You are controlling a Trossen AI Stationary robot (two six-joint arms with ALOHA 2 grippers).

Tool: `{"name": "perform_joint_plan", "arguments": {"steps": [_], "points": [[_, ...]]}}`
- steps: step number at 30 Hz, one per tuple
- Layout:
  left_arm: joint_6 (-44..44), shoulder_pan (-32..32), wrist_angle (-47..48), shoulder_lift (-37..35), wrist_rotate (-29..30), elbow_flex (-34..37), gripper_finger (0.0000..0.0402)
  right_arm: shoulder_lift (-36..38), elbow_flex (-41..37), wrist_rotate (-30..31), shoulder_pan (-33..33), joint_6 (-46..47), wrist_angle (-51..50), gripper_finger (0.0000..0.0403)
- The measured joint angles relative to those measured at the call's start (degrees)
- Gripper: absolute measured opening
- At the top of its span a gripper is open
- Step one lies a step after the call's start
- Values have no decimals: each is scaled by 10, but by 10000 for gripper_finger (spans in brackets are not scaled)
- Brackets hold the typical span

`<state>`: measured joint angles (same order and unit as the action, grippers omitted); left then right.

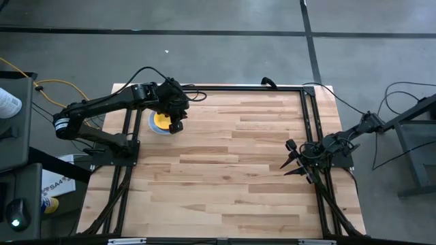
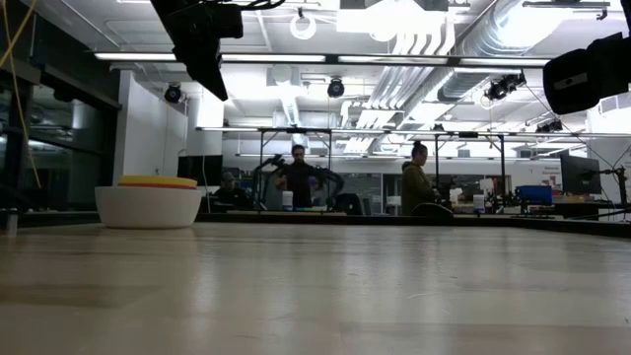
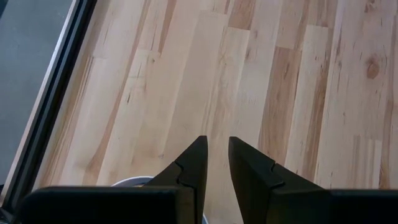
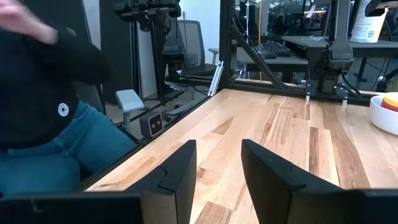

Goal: Nest bowls inside each other
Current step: Return to Home Position

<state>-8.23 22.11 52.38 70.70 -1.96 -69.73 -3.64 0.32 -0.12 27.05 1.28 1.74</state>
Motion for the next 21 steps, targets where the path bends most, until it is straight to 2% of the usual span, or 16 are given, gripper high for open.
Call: {"name": "perform_joint_plan", "arguments": {"steps": [18,21], "points": [[-11,0,-10,0,2,0,65,0,0,0,0,0,1,121],[24,0,-16,0,-7,1,65,0,0,0,0,0,1,121]]}}
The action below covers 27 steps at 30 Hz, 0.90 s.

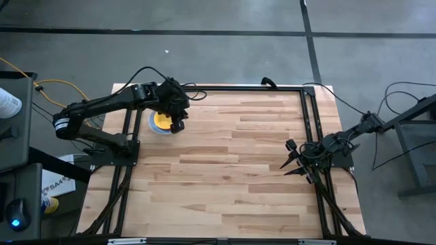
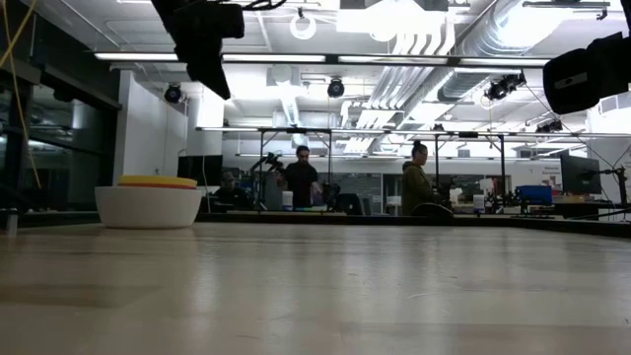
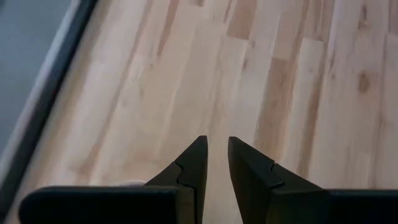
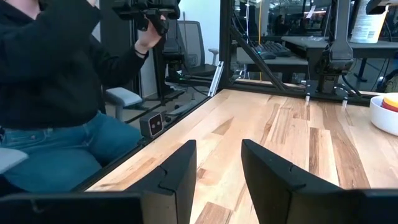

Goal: Nest bowls inside each other
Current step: Return to Home Position

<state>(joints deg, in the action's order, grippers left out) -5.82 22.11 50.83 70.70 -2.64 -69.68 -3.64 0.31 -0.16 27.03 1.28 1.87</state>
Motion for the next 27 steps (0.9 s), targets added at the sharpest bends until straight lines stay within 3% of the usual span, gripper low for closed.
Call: {"name": "perform_joint_plan", "arguments": {"steps": [4,7,17,27], "points": [[14,0,-15,-11,-28,32,65,0,0,0,0,0,0,121],[21,0,-86,-42,-61,91,65,0,0,0,0,0,0,121],[68,0,-237,-230,-75,314,65,-1,0,0,0,0,-1,121],[59,-31,-265,-366,-73,393,65,-1,0,0,0,0,0,121]]}}
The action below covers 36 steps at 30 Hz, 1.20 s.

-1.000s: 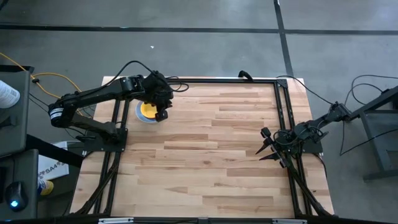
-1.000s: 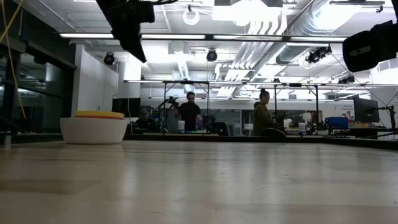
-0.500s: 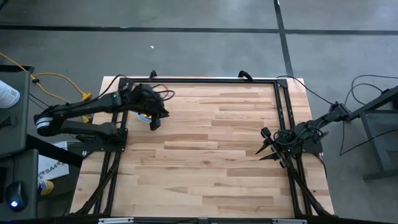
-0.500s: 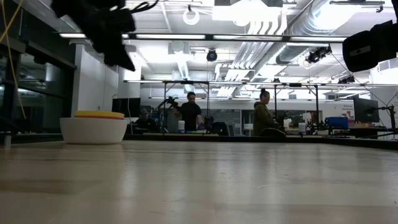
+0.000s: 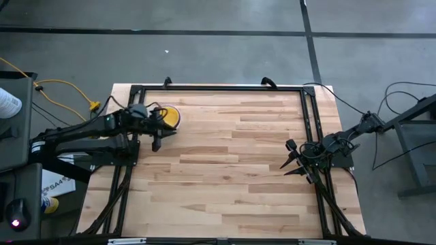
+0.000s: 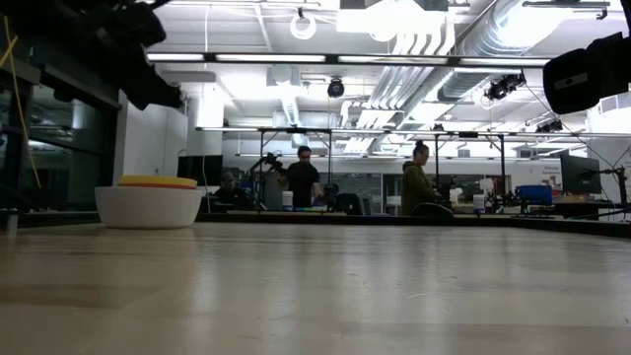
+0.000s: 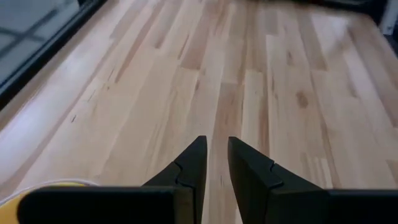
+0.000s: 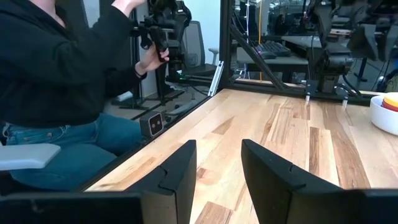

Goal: Nest bowls inside each other
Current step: Return to Home Position

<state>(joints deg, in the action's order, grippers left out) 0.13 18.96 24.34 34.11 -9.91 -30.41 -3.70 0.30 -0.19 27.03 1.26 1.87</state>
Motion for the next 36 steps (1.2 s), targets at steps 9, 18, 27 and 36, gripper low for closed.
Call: {"name": "perform_joint_plan", "arguments": {"steps": [9,18,27,36], "points": [[5,-14,-46,-99,4,85,65,0,0,0,0,0,0,121],[31,-14,-119,-158,5,158,65,0,0,0,0,0,0,121],[47,-14,-254,-183,5,247,65,0,0,0,0,0,0,121],[48,-14,-320,-183,5,283,65,0,0,0,0,0,0,121]]}}
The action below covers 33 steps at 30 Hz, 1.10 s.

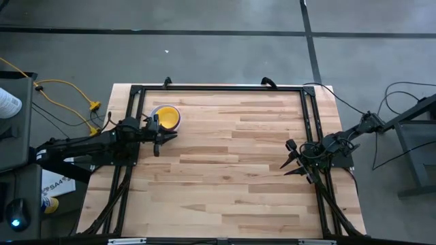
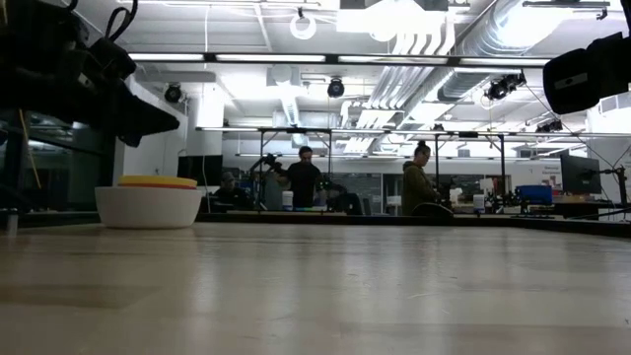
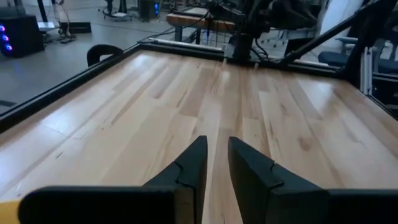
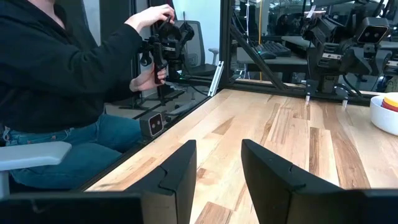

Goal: Nest bowls inside each other
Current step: Return to Home Position

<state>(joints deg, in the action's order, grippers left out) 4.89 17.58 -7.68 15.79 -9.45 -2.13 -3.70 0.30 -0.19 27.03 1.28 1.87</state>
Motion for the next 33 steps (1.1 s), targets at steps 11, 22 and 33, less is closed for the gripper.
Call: {"name": "perform_joint_plan", "arguments": {"steps": [11,22,33], "points": [[15,0,22,0,0,2,65,0,0,0,0,0,0,121],[35,0,73,-19,4,3,65,0,0,0,0,0,0,121],[46,0,83,-40,5,2,65,0,0,0,0,0,0,121]]}}
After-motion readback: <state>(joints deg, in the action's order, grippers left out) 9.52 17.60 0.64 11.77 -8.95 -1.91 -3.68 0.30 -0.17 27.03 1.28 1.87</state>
